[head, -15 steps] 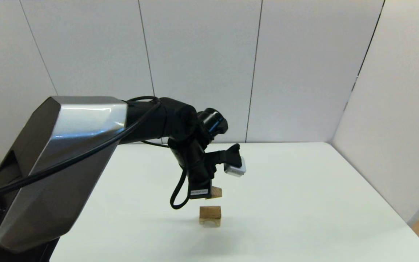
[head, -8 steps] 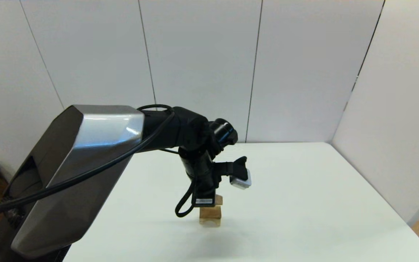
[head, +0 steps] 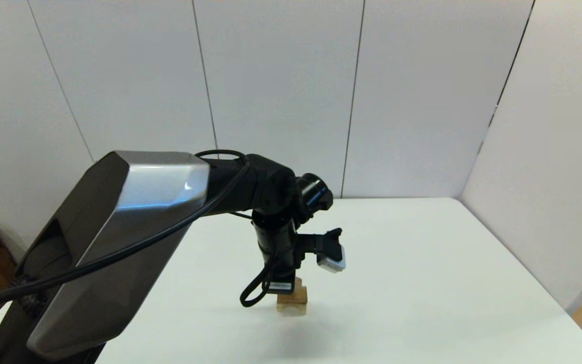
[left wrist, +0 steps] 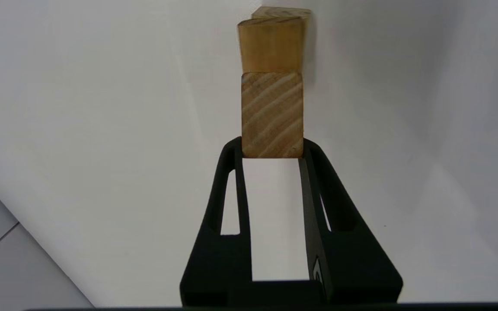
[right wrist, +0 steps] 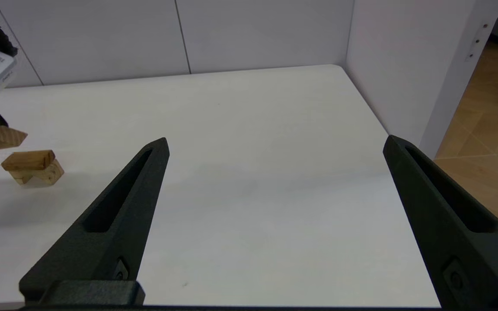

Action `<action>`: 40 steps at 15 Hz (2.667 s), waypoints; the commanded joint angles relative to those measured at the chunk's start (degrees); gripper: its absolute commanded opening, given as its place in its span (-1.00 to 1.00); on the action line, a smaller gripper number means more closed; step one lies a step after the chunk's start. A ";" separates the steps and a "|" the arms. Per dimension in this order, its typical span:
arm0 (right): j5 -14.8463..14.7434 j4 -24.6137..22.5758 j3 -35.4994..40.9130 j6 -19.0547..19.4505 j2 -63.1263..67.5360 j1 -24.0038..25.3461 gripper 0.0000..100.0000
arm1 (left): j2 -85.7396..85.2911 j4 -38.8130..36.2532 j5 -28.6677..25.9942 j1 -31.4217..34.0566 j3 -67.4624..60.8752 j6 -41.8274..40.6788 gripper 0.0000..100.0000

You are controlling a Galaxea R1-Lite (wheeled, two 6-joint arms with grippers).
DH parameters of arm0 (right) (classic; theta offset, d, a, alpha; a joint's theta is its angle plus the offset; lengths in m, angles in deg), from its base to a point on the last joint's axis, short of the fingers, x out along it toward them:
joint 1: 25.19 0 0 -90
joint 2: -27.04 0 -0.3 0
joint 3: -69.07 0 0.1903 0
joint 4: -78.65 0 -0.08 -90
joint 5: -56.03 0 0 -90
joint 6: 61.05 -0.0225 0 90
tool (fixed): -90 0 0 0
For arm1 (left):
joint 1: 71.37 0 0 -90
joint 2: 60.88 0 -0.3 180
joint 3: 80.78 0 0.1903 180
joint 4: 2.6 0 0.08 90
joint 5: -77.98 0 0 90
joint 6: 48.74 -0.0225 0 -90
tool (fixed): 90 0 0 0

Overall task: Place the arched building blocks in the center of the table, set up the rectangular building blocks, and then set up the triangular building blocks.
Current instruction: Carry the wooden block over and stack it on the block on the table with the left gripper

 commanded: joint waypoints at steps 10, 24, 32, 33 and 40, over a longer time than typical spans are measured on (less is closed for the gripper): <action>-0.02 0.00 0.00 -0.03 0.07 0.00 1.00 | 0.90 2.09 0.19 -1.50 0.00 -0.67 -1.00; -0.02 0.00 0.00 -0.03 0.07 0.00 1.00 | 2.39 -0.37 3.27 -1.93 0.08 -0.23 -1.00; -0.02 0.00 0.00 -0.03 0.07 0.00 1.00 | 2.75 -1.34 3.27 -2.02 0.08 0.82 -1.00; 0.06 0.00 0.09 -0.03 0.07 0.00 1.00 | 2.75 -1.34 3.27 -2.02 0.08 0.82 -1.00; 0.06 0.00 0.09 -0.03 0.07 0.00 1.00 | 2.92 -1.25 4.94 -1.93 0.08 0.74 -1.00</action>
